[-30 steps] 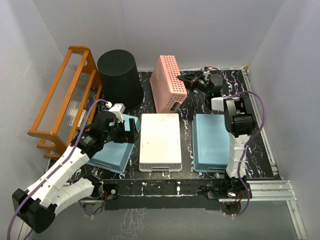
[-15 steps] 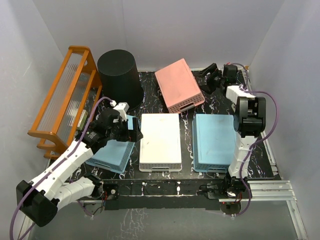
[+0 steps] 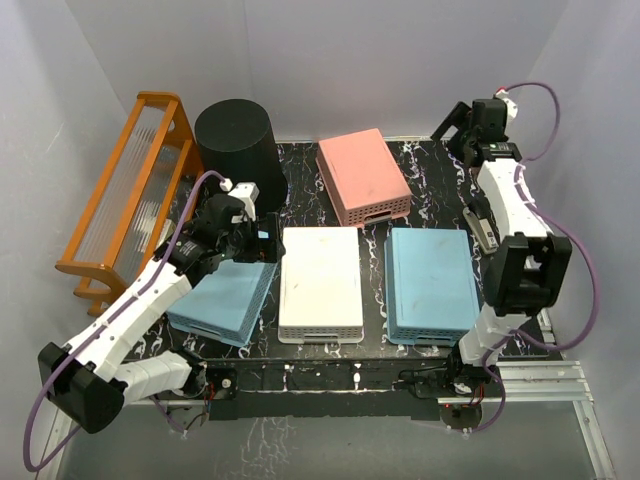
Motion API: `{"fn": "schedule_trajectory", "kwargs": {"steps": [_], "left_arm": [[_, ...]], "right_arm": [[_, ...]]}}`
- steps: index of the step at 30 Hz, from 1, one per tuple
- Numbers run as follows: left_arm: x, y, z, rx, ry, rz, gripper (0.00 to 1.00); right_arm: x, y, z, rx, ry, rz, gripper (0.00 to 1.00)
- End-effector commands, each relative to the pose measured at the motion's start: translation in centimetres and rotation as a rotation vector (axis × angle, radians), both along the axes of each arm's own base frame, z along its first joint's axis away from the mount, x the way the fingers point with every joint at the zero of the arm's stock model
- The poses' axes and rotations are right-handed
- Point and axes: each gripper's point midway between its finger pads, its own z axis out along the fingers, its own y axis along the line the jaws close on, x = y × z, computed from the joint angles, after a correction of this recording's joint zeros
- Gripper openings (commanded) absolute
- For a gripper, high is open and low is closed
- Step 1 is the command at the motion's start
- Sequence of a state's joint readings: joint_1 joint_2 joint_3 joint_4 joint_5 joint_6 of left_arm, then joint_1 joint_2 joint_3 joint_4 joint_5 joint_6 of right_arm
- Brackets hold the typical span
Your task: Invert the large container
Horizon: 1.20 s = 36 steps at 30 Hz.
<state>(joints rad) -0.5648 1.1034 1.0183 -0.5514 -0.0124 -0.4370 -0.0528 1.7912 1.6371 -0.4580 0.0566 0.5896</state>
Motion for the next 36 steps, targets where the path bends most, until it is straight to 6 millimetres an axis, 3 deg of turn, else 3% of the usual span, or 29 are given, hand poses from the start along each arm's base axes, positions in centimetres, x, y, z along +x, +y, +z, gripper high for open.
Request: {"fn": "schedule_trajectory", "kwargs": {"steps": [1,7,11,14,17,23,28,36], "left_arm": [[0.5,0.1,2.6,0.013,-0.08,-0.047,0.99],[1.6,1.0,4.7,0.09,-0.165,-0.074,0.99],[1.8,1.4,5.1,0.115,-0.189,-0.068,0.99],[1.8,2.2,4.9,0.15,-0.186,-0.049,0.99],[1.6,3.0,4.8,0.17,-0.189,-0.025,0.99],[1.3,3.8,5.3,0.149,-0.231,0.03,0.99],[1.4,4.2,5.1,0.153,-0.239,0.049,0.99],[1.3,5.1,5.0,0.18,-0.241,0.09,0.99]], "right_arm": [[-3.9,-3.9,5.0,-0.222,-0.041,-0.112,0.98],[-7.9,-4.6,9.8,-0.307,-0.107,-0.121,0.98],[-10.1,-3.8,12.8,-0.319,-0.18,-0.088,0.98],[-11.9,-3.3,13.8,-0.325,-0.211,-0.057,0.98],[-13.6,-2.4,13.8,-0.319,-0.229,-0.01,0.98],[-16.6,3.7,13.6,-0.175,-0.371,0.246,0.98],[-18.1,3.6,13.2,-0.165,-0.445,0.22,0.98],[-18.2,2.6,12.8,-0.193,-0.422,0.173,0.98]]}}
